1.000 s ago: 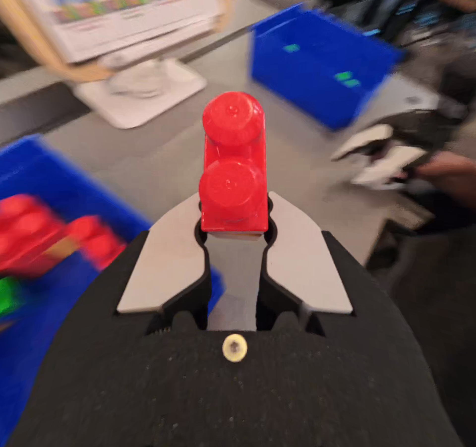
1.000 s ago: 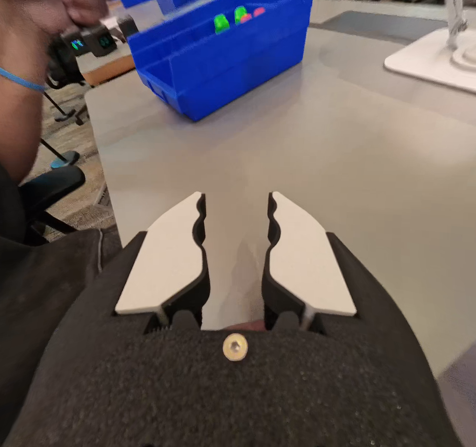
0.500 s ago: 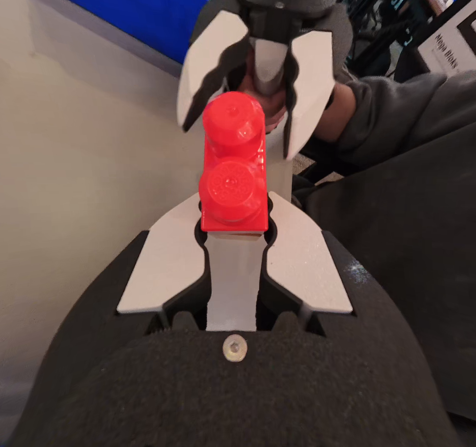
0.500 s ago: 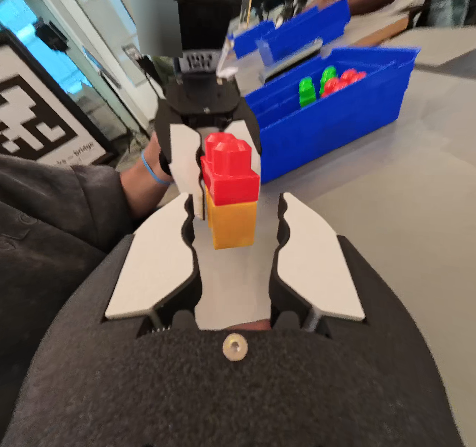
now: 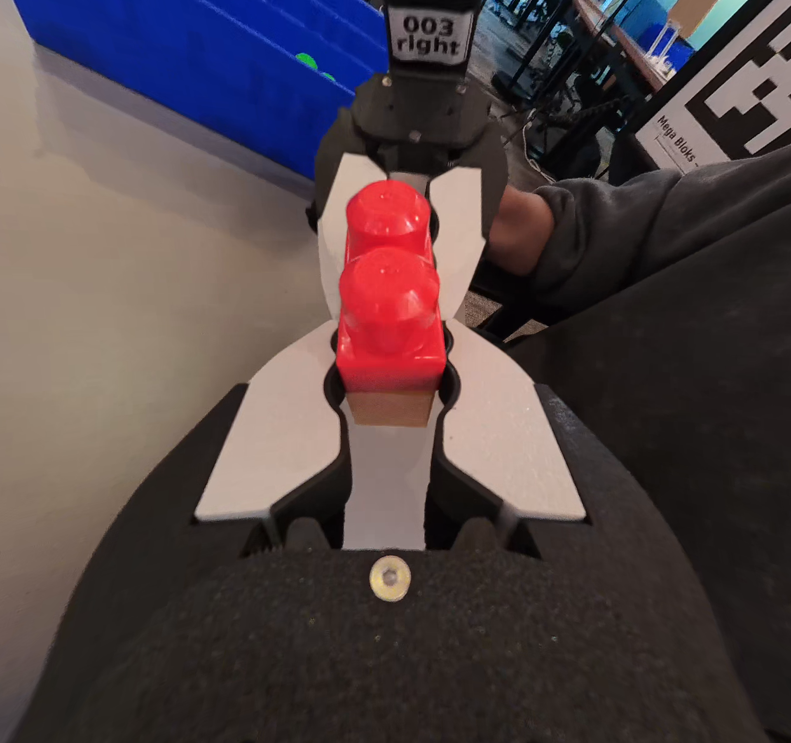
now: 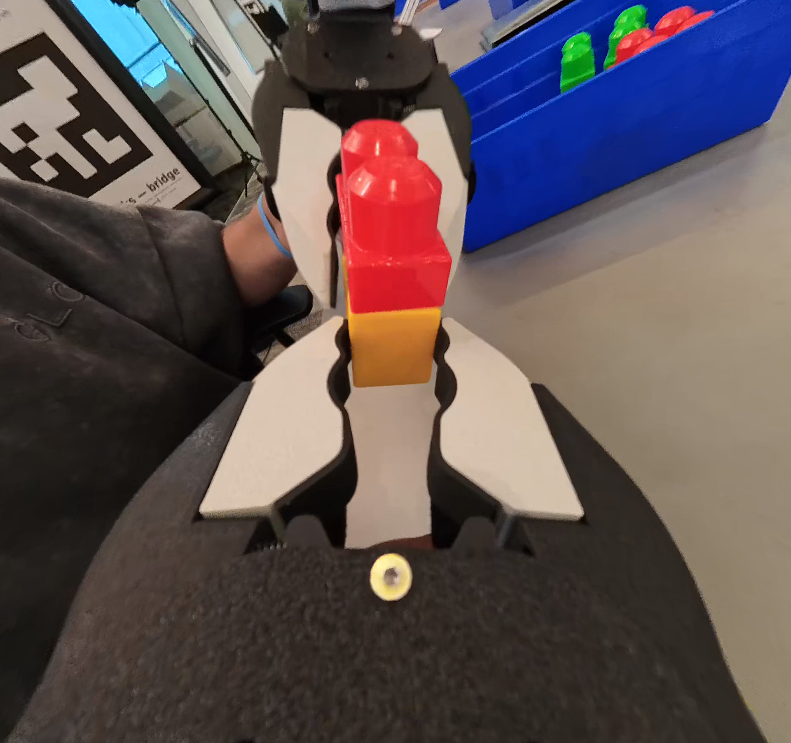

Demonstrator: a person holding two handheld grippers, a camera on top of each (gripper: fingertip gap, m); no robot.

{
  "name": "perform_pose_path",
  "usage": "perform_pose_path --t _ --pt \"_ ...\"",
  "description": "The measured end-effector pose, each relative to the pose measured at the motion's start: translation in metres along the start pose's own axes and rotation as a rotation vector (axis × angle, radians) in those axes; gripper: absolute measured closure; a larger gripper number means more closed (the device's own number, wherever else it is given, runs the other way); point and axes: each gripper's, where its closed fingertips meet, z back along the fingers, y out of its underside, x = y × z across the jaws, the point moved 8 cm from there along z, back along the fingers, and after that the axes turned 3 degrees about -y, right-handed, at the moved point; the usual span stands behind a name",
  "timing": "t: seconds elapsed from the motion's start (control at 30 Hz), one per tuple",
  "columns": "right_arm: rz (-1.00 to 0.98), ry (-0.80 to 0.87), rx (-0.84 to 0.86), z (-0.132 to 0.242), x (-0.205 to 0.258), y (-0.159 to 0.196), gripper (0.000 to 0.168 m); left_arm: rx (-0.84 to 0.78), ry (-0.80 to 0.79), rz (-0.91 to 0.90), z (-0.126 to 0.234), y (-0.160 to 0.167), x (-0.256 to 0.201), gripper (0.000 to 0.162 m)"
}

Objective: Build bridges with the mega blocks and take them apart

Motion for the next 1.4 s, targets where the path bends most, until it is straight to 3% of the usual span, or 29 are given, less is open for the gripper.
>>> perform_pose_path --t 0.4,0.47,0.6,0.67,0.77,0.97,1.07,1.17,1.3,1.4 --pt "-0.022 0.021 0.133 -0.023 -0.002 0.022 0.131 -0.162 -0.003 0.042 -0.006 -0.005 0.006 0.122" --pt "0.024 0.057 0.217 -0.030 -0.002 0.034 0.131 -0.282 0.060 0.101 0.006 -0.012 0.008 0.123" --pt "-0.004 0.077 0.183 -0.015 -0.007 0.028 0.131 -0.324 -0.010 0.097 0.029 -0.012 0.015 0.123" --pt "-0.033 0.076 0.141 0.001 -0.010 0.022 0.131 -0.349 -0.017 0.100 0.036 -0.010 0.013 0.123" --pt "-0.014 0.213 0.109 0.037 -0.010 0.007 0.131 -0.296 -0.128 0.039 0.039 0.000 0.005 0.123" --pt "0.081 0.737 0.072 0.193 0.010 -0.052 0.131 -0.200 -0.198 -0.037 0.024 0.016 -0.009 0.122" --pt "-0.058 1.007 0.282 0.259 -0.032 -0.035 0.131 -0.163 -0.163 -0.045 0.012 0.016 -0.009 0.122" --pt "-0.321 1.152 0.490 0.309 -0.085 -0.001 0.131 -0.157 -0.128 -0.041 0.006 0.015 -0.010 0.122" --pt "-0.515 1.157 0.630 0.321 -0.137 0.030 0.131 -0.163 -0.107 -0.037 0.006 0.016 -0.010 0.122" --pt "-0.516 1.151 0.821 0.310 -0.162 0.046 0.130 -0.171 -0.091 -0.017 0.007 0.016 -0.009 0.122"
